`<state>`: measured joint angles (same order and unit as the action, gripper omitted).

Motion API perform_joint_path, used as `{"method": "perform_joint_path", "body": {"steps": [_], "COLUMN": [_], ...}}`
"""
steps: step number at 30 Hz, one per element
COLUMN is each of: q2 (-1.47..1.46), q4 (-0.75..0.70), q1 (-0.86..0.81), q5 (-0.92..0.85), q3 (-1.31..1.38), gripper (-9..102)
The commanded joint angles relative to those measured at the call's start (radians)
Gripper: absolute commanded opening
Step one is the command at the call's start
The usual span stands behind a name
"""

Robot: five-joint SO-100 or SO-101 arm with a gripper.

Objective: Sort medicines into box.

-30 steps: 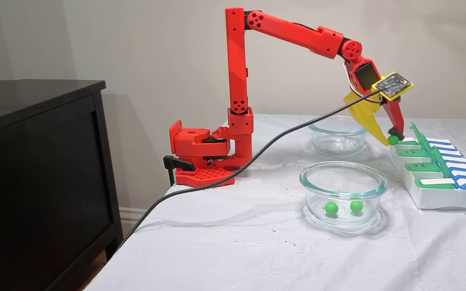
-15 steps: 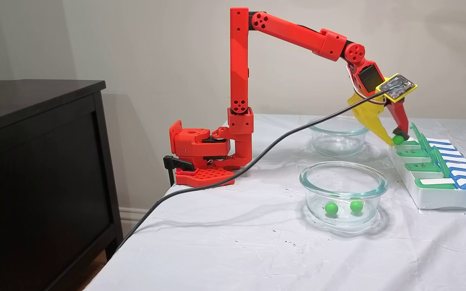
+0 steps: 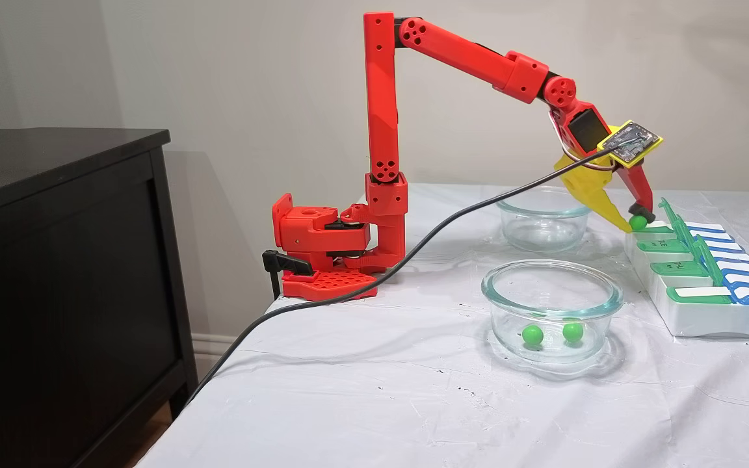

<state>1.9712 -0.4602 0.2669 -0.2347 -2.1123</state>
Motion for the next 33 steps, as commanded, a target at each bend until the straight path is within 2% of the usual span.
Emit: {"method": "perform_joint_path", "body": {"steps": [1, 13, 21, 25, 27, 29, 32, 33], "q2": [0.104, -0.196, -0.213, -0.103, -0.117, -0.209, -0.265, -0.25], "q4": [0.025, -0.057, -0.222, -0.097, -0.132, -0.227, -0.252, -0.239], "q1": [0.003, -0.029, -0.032, -0.032, -0.025, -0.026, -0.04, -0.041], "q5": [0.002, 0.02, 0.009, -0.021, -0.032, -0.048, -0.051, -0.069], "q3": [0.048, 0.339, 0.439, 0.282, 0.304, 0.419, 0.48, 0.46], "gripper": [0, 0, 0, 0, 0, 0, 20, 19]}}
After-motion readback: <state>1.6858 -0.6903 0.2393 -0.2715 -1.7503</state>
